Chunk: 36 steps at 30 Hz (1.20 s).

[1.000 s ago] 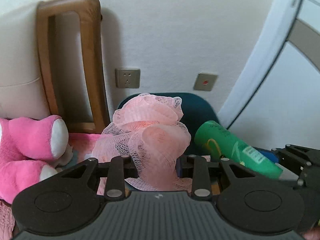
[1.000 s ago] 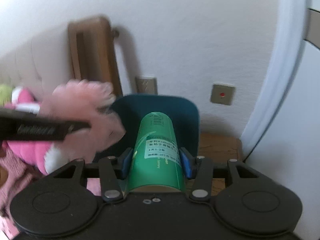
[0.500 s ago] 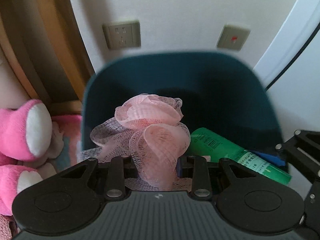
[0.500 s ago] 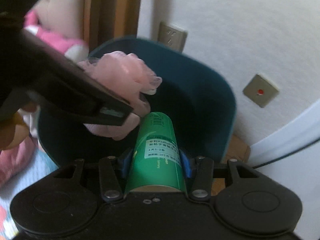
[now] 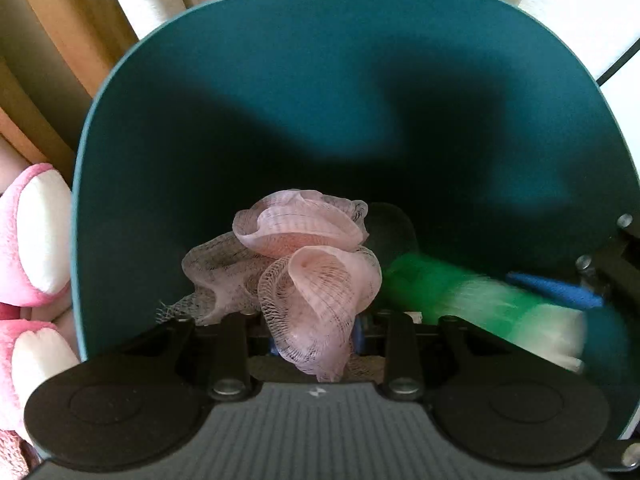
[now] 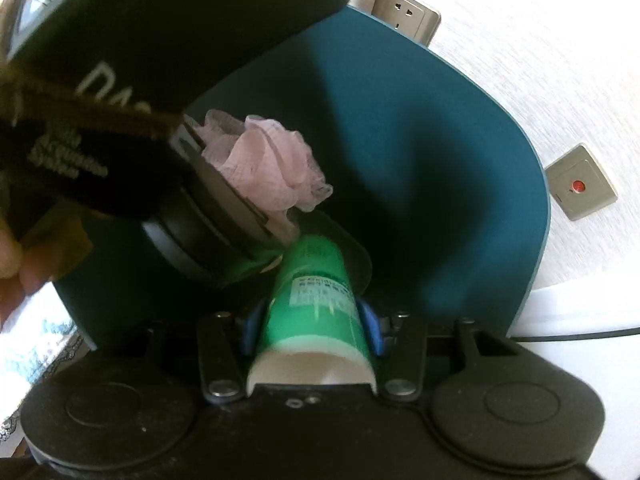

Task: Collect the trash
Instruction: 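Open left tool dropping sponge while right tool releases can into wastebasket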

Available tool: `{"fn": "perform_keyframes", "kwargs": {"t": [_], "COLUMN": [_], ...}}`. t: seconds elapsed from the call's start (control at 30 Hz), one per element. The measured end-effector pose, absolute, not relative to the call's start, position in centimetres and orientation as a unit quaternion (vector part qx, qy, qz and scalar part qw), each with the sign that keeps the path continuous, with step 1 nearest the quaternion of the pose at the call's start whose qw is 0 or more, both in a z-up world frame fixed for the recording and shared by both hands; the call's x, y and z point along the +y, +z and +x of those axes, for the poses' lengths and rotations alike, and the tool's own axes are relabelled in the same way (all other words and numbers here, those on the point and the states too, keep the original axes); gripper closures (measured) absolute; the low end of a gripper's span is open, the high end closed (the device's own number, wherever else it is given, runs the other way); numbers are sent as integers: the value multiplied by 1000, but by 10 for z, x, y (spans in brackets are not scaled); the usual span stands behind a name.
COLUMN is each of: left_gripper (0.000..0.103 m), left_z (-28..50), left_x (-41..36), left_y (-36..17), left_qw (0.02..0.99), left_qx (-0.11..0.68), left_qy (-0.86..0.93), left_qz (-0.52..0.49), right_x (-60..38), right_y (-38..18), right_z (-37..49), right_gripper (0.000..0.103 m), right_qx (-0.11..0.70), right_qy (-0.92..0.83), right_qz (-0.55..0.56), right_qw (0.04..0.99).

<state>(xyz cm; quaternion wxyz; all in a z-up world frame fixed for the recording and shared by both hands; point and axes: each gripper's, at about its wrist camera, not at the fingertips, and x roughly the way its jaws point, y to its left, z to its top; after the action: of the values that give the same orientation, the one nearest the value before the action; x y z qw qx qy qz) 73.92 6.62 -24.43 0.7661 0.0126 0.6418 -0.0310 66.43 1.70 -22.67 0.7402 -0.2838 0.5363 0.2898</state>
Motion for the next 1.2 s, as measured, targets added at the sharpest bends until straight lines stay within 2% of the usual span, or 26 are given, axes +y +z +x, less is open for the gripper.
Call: {"fn": "perform_keyframes", "kwargs": {"t": [0.1,0.2,0.33,0.73,1.2], "left_gripper": [53,51,47,47,47], "left_z": [739,733,723,668,565], "left_x": [66,68,67,71,96], "left_y": [-244,-239,-227,-152,-65], "left_qw": [769,775,790,846,891], "left_qx": [638,630,612,529,444], "left_qy": [-29,-30,-39,-66,-89], "left_qz": [15,16,19,9,20], "right_x": [18,16,7,-21,-15], "right_y": [-230,-229,-221,-169,-88], "right_z": [664,668,665,632,537], "right_gripper": [50,45,44,42,39], "right_qx": [545,544,538,500,447], "right_qy": [296,302,305,282,245], "right_qz": [-271,-268,-250,-181,-155], "right_qw": [736,736,745,799,847]}}
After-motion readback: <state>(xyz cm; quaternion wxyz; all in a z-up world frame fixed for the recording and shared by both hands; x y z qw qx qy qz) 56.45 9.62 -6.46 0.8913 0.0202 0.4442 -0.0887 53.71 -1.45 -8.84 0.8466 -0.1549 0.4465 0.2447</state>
